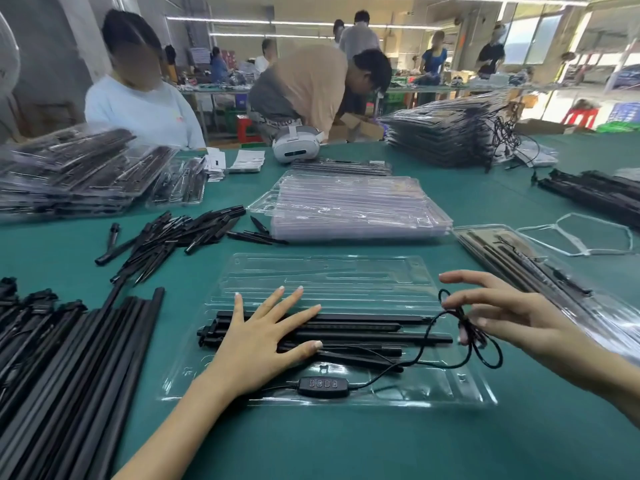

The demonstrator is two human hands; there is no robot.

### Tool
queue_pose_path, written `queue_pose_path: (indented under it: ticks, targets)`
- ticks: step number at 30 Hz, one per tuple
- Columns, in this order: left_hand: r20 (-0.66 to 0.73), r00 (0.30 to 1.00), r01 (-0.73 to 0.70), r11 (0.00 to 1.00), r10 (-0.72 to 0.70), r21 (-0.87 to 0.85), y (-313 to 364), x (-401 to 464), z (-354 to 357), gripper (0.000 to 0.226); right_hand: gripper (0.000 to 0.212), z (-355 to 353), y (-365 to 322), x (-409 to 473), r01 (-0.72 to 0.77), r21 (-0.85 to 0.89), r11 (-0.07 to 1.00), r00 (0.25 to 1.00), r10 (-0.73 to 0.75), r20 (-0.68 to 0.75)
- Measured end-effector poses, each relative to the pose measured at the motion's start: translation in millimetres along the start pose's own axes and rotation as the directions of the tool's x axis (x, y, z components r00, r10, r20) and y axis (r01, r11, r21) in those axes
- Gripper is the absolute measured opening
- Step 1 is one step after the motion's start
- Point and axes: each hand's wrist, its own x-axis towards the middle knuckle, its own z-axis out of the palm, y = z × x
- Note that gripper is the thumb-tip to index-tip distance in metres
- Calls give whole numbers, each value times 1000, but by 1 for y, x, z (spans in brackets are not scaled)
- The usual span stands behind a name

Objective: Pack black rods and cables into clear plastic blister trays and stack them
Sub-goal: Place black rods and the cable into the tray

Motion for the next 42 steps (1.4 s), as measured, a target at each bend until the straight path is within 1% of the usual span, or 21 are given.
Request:
queue_pose_path:
  ticks: [2, 5, 7, 11, 13, 15, 16, 17, 18, 20, 22, 24, 26, 28, 30, 32, 33, 36, 38, 40, 42]
  targets:
    - [-1, 1000, -1, 1000, 1, 2, 0, 0, 0, 61, 42, -6, 2, -4, 45, -60, 997, 997, -41, 61]
    - [1, 1000, 1, 1000, -1, 11, -1, 0, 0, 60, 47, -9, 4, -7, 55, -163, 985, 995, -40, 92]
    - [8, 1000, 4, 1000, -4, 12, -1, 0, 0, 59, 40, -7, 4, -7, 90, -293, 952, 996, -81, 41]
    - [29, 999, -24, 998, 22, 52, -1, 0, -1, 58, 22, -2, -1, -3, 174, -557, 812, 970, -240, -47]
    - [48, 998, -45, 999, 43, 31, 0, 1, -2, 55, 14, -1, -4, -3, 170, -656, 735, 958, -279, -64]
    - [75, 995, -73, 997, 73, 1, 1, 1, -3, 52, 11, 0, -5, -3, 125, -736, 665, 953, -287, -97]
    - [86, 993, -84, 996, 84, -8, 1, 1, -3, 51, 14, 1, -4, -4, 94, -740, 666, 955, -271, -122]
    - [93, 992, -87, 996, 88, -15, 1, 1, -3, 50, 18, 4, -2, -5, 67, -710, 701, 960, -239, -146]
    - [94, 992, -86, 996, 87, -18, 1, 2, -3, 50, 21, 8, 0, -6, 42, -647, 761, 966, -195, -167]
    - [87, 993, -81, 997, 82, -15, 1, 2, -2, 50, 22, 16, 3, -8, -16, -442, 897, 977, -79, -197]
    - [79, 994, -80, 997, 80, -13, 2, 1, -2, 50, 19, 23, 4, -9, -94, -219, 971, 985, 59, -164]
    - [77, 994, -78, 997, 78, -13, 2, 1, -2, 50, 26, 27, 7, -9, -143, -125, 982, 988, 133, -84]
    - [76, 994, -76, 997, 77, -12, 2, 1, -2, 50, 34, 30, 12, -9, -169, -131, 977, 986, 167, -26]
    - [72, 994, -75, 997, 76, -18, 3, 1, -2, 50, 33, 32, 15, -7, -162, -152, 975, 987, 160, -26]
    - [69, 995, -75, 997, 77, -24, 3, 1, -2, 49, 30, 33, 17, -6, -62, -276, 959, 998, 52, -45]
    - [73, 994, -77, 997, 79, -23, 2, 1, -2, 49, 29, 31, 19, -6, 53, -423, 905, 998, -57, 2]
    - [76, 994, -77, 997, 79, -21, 2, 1, -2, 49, 27, 30, 19, -6, 94, -475, 875, 996, -85, 41]
    - [91, 992, -83, 996, 84, -17, 3, 1, -4, 49, 24, 28, 26, -9, 167, -500, 850, 984, -108, 145]
    - [87, 989, -115, 993, 117, -30, 6, 2, -8, 47, 24, 29, 30, -11, 202, -512, 835, 977, -132, 170]
    - [70, 980, -185, 982, 187, -35, 13, 3, -12, 45, 23, 31, 32, -12, 231, -521, 821, 971, -162, 176]
    - [69, 959, -274, 961, 276, -41, 23, 5, -13, 52, 22, 32, 32, -11, 258, -523, 813, 966, -201, 164]
